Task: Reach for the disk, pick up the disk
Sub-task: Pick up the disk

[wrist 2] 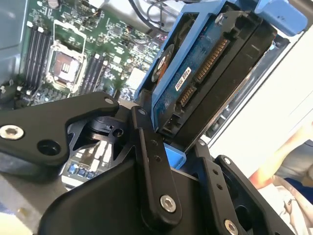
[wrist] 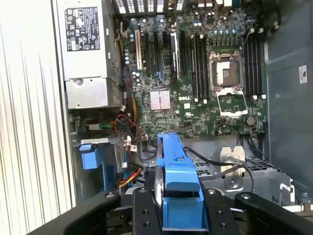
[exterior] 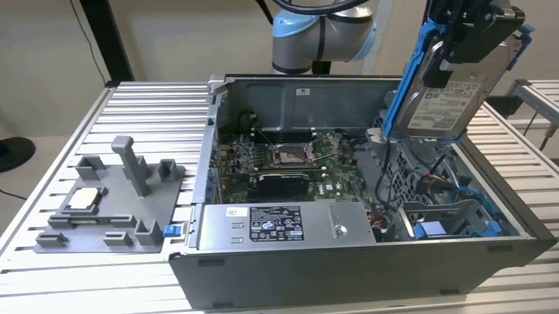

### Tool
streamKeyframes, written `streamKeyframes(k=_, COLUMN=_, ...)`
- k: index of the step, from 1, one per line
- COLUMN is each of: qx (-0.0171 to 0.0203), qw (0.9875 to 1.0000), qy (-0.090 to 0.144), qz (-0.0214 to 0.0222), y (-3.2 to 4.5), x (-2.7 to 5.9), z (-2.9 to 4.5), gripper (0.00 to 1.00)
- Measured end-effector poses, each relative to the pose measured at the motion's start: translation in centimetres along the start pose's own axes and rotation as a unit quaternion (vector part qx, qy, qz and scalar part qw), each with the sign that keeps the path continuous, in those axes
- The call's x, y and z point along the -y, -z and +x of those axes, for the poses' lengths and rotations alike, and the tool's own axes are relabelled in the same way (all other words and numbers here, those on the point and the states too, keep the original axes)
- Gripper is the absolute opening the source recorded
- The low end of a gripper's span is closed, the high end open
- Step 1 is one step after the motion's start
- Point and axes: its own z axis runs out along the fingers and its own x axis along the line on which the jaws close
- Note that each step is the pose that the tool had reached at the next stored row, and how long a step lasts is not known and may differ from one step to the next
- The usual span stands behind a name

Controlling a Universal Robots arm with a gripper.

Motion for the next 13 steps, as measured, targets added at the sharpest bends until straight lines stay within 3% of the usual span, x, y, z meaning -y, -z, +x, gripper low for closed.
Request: streamKeyframes(k=13, qx=-0.0001, qw=1.0, qy=0.0, qz=-0.0007, y=0.05, x=0.37, z=3.08, gripper=0.0)
